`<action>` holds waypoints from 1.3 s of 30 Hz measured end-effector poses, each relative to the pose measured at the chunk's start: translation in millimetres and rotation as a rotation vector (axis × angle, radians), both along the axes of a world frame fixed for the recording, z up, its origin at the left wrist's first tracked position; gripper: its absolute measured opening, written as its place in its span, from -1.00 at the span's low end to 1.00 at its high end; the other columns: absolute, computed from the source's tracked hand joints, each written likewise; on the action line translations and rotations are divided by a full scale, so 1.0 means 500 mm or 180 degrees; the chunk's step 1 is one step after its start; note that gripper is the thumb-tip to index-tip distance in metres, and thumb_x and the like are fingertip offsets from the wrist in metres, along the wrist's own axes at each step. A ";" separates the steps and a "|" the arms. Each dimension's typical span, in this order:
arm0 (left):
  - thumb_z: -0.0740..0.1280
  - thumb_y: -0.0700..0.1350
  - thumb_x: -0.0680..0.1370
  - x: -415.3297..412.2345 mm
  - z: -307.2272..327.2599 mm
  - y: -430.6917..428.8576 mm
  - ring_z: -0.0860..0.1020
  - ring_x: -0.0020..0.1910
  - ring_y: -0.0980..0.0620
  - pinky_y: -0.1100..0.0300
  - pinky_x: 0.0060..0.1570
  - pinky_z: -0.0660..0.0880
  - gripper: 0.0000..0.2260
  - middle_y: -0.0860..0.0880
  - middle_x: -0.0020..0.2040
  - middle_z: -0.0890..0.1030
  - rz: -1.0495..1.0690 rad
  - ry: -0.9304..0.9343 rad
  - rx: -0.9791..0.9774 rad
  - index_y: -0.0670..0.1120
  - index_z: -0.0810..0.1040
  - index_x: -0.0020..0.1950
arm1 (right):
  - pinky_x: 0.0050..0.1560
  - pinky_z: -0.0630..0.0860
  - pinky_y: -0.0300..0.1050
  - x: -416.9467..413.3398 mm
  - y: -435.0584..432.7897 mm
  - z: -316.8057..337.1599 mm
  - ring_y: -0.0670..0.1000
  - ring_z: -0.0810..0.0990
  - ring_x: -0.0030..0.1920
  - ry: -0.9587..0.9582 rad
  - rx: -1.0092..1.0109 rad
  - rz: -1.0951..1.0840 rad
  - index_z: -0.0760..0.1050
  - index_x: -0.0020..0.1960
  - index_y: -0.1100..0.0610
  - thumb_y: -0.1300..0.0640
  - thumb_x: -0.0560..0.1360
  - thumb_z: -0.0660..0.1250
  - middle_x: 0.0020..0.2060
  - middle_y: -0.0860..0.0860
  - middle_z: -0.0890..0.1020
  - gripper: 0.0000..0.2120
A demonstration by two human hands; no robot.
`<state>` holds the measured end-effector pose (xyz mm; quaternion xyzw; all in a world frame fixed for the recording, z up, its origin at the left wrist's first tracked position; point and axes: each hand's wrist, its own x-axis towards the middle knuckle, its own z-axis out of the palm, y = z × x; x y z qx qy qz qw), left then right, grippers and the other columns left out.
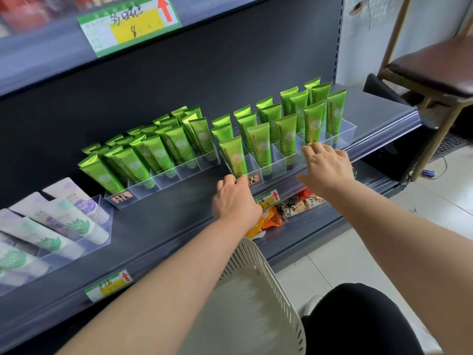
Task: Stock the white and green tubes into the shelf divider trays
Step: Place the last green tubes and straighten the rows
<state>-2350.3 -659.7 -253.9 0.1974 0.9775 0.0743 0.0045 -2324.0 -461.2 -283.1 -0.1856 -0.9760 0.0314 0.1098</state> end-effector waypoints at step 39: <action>0.28 -0.22 0.56 0.022 0.009 -0.108 0.23 0.45 -0.06 -0.02 0.27 0.35 -0.40 -0.01 0.50 0.25 0.0158 -0.0287 0.0375 -0.01 0.15 0.55 | 0.19 0.37 0.08 0.059 -0.164 0.019 0.10 0.38 0.28 -0.0125 -0.0010 0.0437 0.29 0.38 0.07 -0.11 0.53 0.25 0.26 0.03 0.42 -0.51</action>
